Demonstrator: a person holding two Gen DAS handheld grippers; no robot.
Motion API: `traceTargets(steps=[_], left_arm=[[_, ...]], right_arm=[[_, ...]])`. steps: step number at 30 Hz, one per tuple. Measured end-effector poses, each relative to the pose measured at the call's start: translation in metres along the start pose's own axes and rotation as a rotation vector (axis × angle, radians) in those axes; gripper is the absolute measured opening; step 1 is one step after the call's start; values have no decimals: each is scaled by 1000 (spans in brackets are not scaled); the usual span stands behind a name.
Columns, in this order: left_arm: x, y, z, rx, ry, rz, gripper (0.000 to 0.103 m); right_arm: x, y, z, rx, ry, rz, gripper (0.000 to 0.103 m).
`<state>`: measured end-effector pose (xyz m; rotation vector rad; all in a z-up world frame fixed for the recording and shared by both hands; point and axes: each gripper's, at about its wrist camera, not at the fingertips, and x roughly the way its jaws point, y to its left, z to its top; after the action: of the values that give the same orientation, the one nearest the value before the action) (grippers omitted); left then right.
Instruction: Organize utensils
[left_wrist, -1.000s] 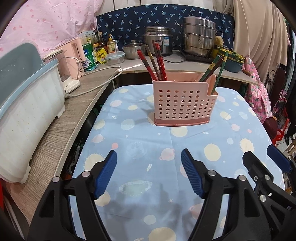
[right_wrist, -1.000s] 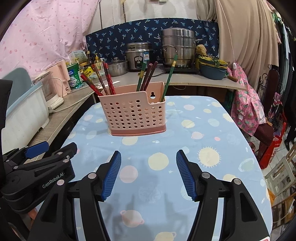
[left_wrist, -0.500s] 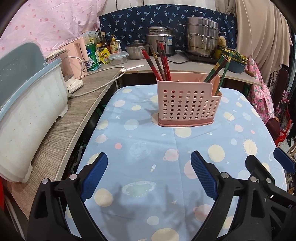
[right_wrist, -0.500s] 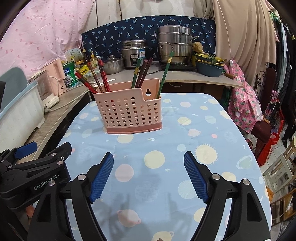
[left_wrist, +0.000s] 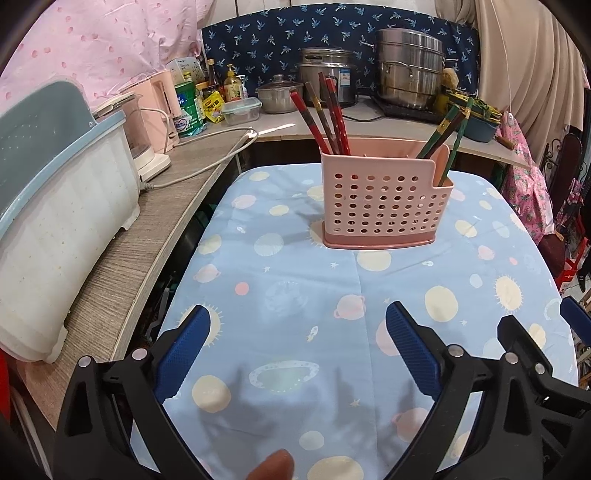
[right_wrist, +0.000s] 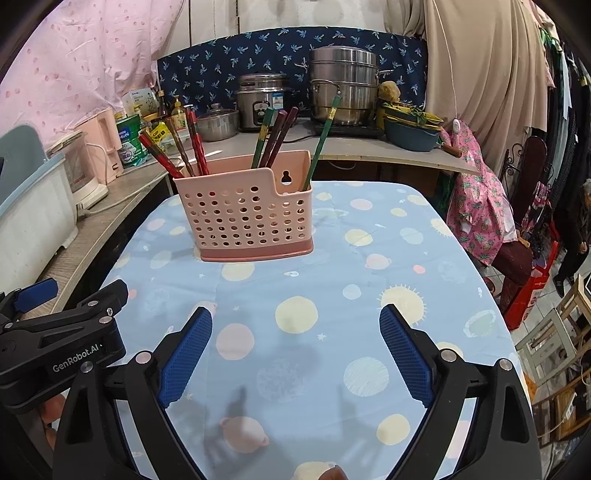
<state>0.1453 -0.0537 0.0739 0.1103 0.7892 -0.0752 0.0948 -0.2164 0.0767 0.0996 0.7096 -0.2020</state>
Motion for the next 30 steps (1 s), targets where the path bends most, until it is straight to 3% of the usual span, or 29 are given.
traceTargets(steps=[30], left_arm=[[19,-8,5,2,22,-7,92]], right_arm=[[23,-8,6,4,24,1,89]])
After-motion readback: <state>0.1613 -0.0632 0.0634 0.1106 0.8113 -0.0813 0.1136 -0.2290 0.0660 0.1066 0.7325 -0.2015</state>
